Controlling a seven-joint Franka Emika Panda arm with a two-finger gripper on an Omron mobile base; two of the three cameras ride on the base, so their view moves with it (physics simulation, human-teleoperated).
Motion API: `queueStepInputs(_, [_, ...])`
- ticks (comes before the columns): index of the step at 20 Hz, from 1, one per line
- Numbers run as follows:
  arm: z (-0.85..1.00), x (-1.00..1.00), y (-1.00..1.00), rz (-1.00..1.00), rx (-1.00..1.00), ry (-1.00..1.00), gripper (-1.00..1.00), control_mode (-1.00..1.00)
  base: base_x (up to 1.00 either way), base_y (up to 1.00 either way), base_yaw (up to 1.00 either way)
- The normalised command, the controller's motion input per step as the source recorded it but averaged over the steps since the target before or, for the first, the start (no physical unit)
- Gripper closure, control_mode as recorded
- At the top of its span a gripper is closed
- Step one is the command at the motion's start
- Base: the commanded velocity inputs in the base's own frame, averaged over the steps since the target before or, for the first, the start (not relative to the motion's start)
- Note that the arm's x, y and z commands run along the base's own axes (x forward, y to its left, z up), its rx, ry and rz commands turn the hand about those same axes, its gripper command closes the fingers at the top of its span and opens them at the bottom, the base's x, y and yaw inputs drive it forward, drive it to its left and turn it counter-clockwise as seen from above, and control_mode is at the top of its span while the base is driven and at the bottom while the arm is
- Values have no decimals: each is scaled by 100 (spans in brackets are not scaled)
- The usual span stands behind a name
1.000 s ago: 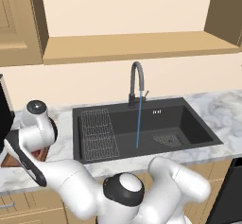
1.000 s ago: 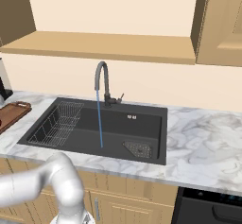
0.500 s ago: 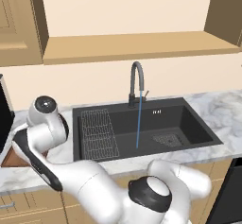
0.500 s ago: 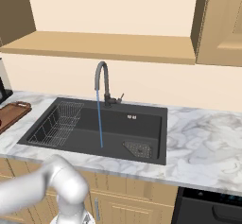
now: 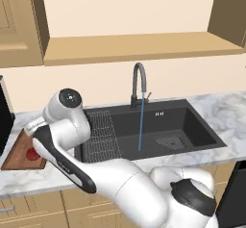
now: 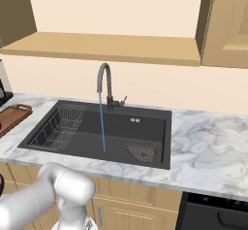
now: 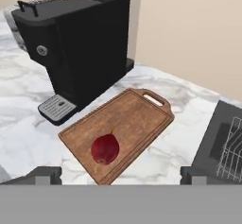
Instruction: Pick the pear from the sink and place it on the cutting board to airdry. Then turn off the sink faucet.
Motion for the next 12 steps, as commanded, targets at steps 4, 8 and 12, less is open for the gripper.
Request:
queueStepInputs(4, [33, -55, -39, -10, 9, 0, -100, -100, 0, 0, 0])
queueStepInputs(8, [31, -57, -41, -22, 8, -2, -100, -100, 0, 0, 0])
queueStepInputs(12, [40, -48, -54, -31, 9, 0, -100, -100, 0, 0, 0])
